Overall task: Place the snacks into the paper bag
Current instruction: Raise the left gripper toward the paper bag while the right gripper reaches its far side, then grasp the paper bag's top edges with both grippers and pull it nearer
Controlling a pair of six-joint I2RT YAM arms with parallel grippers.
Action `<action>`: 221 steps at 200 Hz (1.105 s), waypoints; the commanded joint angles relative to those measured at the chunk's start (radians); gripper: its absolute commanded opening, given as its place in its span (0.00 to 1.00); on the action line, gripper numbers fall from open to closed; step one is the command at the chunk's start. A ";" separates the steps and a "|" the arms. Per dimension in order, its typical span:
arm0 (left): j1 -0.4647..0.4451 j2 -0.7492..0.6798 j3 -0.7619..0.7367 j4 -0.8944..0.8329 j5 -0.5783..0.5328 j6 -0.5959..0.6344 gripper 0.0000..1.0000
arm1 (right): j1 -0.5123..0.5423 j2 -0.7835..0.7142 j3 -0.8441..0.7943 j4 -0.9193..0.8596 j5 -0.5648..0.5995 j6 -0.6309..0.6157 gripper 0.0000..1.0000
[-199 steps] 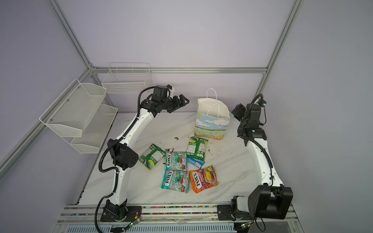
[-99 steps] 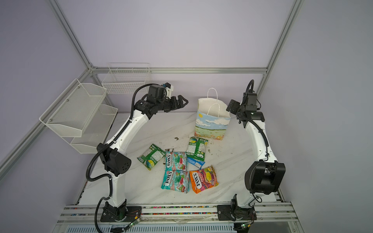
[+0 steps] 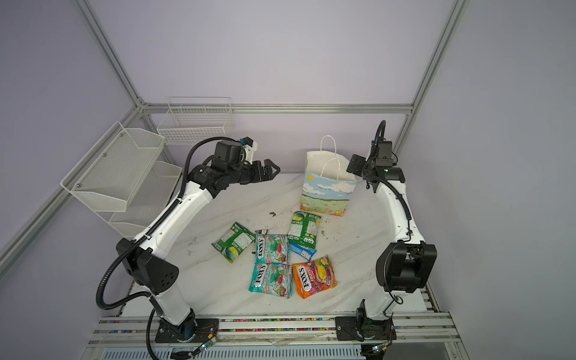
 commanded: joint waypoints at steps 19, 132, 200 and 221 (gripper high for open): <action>-0.005 -0.056 -0.047 0.026 -0.044 0.031 1.00 | 0.054 0.077 0.035 -0.049 0.090 -0.033 0.85; -0.001 -0.011 0.006 -0.013 -0.083 0.077 1.00 | 0.187 0.125 0.062 -0.042 0.167 -0.060 0.33; 0.000 0.086 0.108 -0.013 -0.067 0.096 1.00 | 0.263 0.093 0.013 -0.004 0.175 -0.069 0.08; 0.006 0.122 0.162 -0.015 -0.068 0.102 1.00 | 0.290 0.087 0.007 0.012 0.172 -0.089 0.02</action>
